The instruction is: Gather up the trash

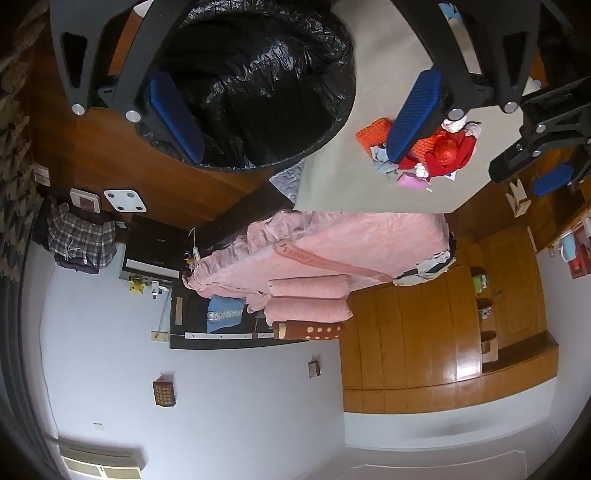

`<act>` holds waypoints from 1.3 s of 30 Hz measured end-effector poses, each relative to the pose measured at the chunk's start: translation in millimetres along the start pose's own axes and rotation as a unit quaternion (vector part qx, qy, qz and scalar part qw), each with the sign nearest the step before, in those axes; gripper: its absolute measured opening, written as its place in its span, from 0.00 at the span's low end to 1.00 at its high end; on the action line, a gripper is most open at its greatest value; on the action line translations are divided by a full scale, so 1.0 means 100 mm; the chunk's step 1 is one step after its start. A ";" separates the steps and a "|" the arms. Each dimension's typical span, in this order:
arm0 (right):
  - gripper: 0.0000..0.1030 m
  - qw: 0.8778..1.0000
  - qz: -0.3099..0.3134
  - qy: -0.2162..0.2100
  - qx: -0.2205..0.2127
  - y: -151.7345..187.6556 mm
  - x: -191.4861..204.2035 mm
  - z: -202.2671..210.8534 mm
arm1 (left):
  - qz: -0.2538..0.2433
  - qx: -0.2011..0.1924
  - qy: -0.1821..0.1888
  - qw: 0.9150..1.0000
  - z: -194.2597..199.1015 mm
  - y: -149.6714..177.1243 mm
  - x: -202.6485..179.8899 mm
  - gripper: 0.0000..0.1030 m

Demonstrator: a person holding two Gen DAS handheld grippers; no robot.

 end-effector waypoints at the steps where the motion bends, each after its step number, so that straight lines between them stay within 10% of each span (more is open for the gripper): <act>1: 0.94 1.000 -0.001 0.000 0.002 0.00 0.00 0.00 | 0.000 0.002 0.000 1.000 0.00 0.00 0.00 0.95; 39: 0.94 1.000 0.000 -0.002 0.004 0.03 0.04 -0.03 | 0.003 0.006 0.001 1.000 -0.05 0.06 0.04 0.95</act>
Point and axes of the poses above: each gripper's, at about its wrist camera, not at the fingertips, and z roughly against the way its jaws point, x to its left, y to its underside, the point moved 9 cm from there along -z, roughly the way its jaws point, and after that the axes turned 15 degrees about z, right-handed, at the moved point
